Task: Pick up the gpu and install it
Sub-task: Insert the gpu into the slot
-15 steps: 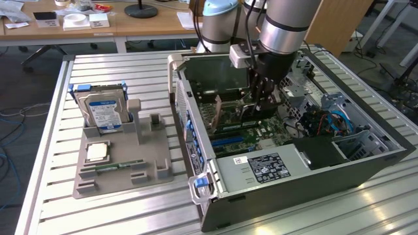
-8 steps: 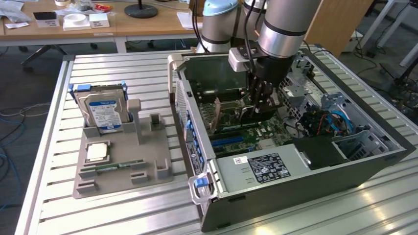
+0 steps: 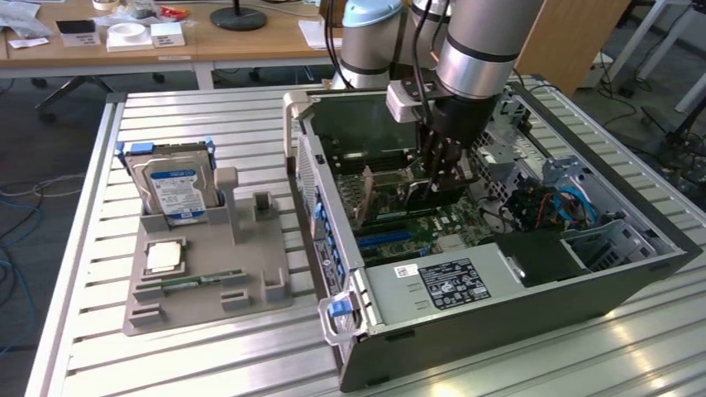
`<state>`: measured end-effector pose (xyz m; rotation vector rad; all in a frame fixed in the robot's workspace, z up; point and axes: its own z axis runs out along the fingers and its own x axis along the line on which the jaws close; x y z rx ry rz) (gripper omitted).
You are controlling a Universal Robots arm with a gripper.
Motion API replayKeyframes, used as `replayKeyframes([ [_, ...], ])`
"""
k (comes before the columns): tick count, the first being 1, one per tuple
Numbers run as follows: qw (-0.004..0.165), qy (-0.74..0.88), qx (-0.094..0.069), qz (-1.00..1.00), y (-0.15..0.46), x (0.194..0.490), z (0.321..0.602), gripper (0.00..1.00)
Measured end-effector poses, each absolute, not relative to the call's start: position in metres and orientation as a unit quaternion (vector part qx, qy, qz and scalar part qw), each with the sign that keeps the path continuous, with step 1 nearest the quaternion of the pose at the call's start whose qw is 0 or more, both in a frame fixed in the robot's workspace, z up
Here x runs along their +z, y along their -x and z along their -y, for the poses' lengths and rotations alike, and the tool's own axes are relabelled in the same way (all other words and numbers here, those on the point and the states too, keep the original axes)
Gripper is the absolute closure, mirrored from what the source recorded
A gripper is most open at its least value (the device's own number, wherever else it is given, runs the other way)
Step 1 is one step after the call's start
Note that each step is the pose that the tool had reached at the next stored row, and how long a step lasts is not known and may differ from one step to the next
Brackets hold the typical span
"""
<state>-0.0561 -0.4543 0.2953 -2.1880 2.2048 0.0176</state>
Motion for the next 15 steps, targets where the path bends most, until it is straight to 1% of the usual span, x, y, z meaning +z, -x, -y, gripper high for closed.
replayKeyframes([
  [15, 0.018, 0.704, 0.006, -0.71, 0.056, 0.2924, 0.4543, 0.73],
])
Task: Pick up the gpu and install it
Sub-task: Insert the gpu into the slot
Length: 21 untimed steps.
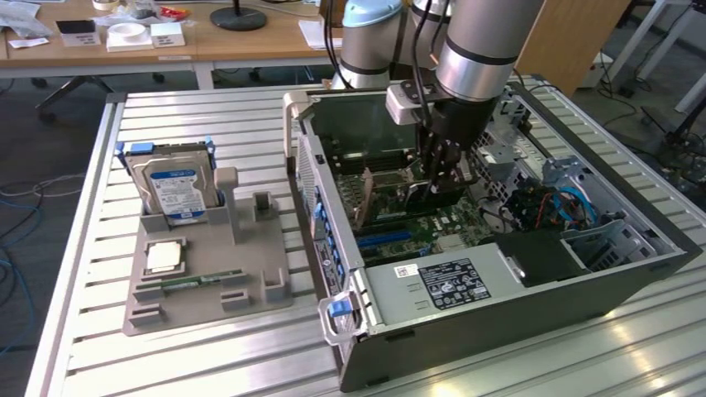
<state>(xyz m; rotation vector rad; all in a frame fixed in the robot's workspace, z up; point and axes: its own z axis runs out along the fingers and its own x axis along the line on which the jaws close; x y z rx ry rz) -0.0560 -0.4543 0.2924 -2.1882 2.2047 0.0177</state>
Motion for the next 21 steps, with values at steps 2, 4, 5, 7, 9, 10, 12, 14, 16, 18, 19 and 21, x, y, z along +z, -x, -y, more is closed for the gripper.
replayKeyframes([
  [2, 0.018, 0.704, 0.006, -0.71, 0.056, 0.2924, 0.4543, 0.73],
  [4, 0.018, 0.704, 0.006, -0.71, 0.056, 0.2917, 0.4543, 0.73],
  [5, 0.018, 0.704, 0.006, -0.71, 0.056, 0.2913, 0.4543, 0.73],
  [7, 0.018, 0.704, 0.006, -0.71, 0.056, 0.2913, 0.4543, 0.73],
  [9, 0.018, 0.704, 0.006, -0.71, 0.056, 0.2911, 0.4543, 0.73],
  [10, 0.018, 0.704, 0.006, -0.71, 0.056, 0.2905, 0.4543, 0.73],
  [12, 0.018, 0.704, 0.006, -0.71, 0.0564, 0.2901, 0.4544, 0.73],
  [14, 0.018, 0.704, 0.006, -0.71, 0.0566, 0.2898, 0.4545, 0.73],
  [16, 0.018, 0.704, 0.006, -0.71, 0.0568, 0.2897, 0.4559, 0.73],
  [18, 0.018, 0.704, 0.006, -0.71, 0.0569, 0.2897, 0.4573, 0.73],
  [19, 0.018, 0.704, 0.006, -0.71, 0.057, 0.2894, 0.4578, 0.73],
  [21, 0.018, 0.704, 0.006, -0.71, 0.0571, 0.287, 0.4582, 0.73],
])
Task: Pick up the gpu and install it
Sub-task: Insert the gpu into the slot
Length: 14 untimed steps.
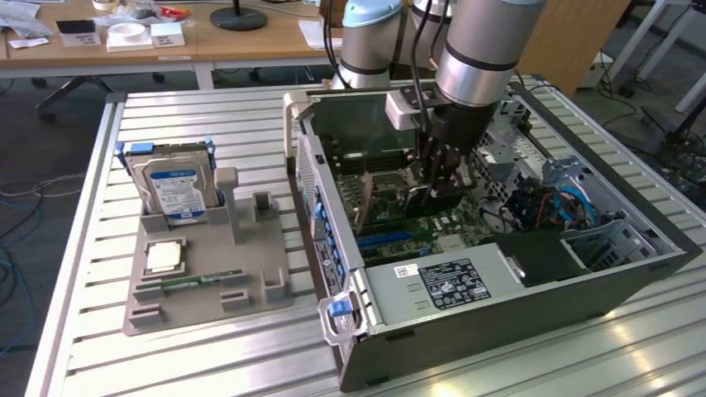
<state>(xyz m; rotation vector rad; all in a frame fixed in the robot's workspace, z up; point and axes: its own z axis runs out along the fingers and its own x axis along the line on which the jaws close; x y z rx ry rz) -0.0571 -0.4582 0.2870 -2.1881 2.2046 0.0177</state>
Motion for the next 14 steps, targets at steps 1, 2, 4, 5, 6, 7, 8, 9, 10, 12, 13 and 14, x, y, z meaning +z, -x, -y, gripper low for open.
replayKeyframes([
  [1, 0.018, 0.704, 0.006, -0.71, 0.0572, 0.2859, 0.4585, 0.73],
  [2, 0.018, 0.704, 0.006, -0.71, 0.0572, 0.285, 0.4585, 0.73],
  [4, 0.018, 0.704, 0.006, -0.71, 0.0574, 0.2843, 0.4587, 0.73],
  [5, 0.018, 0.704, 0.006, -0.71, 0.0575, 0.2842, 0.4587, 0.73],
  [6, 0.018, 0.704, 0.006, -0.71, 0.058, 0.2841, 0.4586, 0.73],
  [7, 0.018, 0.704, 0.006, -0.71, 0.0585, 0.2839, 0.4586, 0.73],
  [8, 0.018, 0.704, 0.006, -0.71, 0.059, 0.2837, 0.4587, 0.73],
  [9, 0.018, 0.704, 0.006, -0.71, 0.0594, 0.2834, 0.4588, 0.73],
  [10, 0.018, 0.704, 0.006, -0.709, 0.0596, 0.2832, 0.459, 0.73],
  [12, 0.018, 0.705, 0.006, -0.709, 0.0598, 0.2821, 0.4595, 0.73],
  [13, 0.018, 0.704, 0.006, -0.709, 0.06, 0.2811, 0.4596, 0.73],
  [14, 0.018, 0.704, 0.006, -0.71, 0.0602, 0.2799, 0.4597, 0.73],
])
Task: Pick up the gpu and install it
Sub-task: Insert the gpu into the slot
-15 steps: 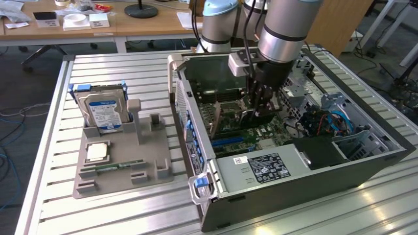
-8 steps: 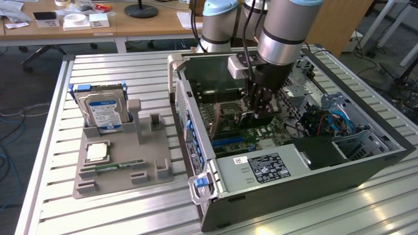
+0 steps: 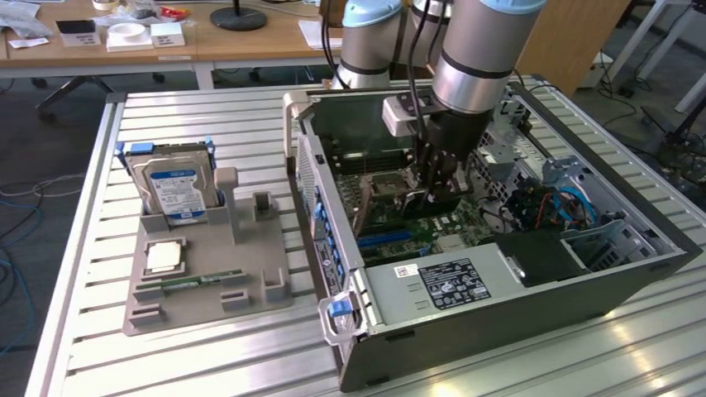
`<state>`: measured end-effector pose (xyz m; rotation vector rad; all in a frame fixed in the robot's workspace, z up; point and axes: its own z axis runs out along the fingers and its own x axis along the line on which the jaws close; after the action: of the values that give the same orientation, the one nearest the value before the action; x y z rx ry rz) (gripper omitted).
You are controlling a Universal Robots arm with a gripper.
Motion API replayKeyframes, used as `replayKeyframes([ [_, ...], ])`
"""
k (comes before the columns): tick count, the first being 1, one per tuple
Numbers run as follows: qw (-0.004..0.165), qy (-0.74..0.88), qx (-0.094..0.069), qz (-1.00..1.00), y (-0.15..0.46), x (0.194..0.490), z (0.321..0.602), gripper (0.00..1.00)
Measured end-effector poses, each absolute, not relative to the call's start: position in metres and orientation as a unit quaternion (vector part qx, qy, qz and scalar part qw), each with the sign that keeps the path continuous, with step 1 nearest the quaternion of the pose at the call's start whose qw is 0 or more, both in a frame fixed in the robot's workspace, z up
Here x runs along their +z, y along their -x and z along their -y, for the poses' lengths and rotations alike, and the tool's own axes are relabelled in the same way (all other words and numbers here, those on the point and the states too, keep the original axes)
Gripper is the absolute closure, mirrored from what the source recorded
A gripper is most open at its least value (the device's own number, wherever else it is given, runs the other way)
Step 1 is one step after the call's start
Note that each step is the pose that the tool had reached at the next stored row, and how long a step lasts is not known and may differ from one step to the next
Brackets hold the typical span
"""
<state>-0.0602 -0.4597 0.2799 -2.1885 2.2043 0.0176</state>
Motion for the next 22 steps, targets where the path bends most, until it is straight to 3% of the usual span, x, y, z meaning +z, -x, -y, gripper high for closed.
replayKeyframes([
  [22, 0.018, 0.704, 0.006, -0.709, 0.071, 0.271, 0.46, 0.73],
])
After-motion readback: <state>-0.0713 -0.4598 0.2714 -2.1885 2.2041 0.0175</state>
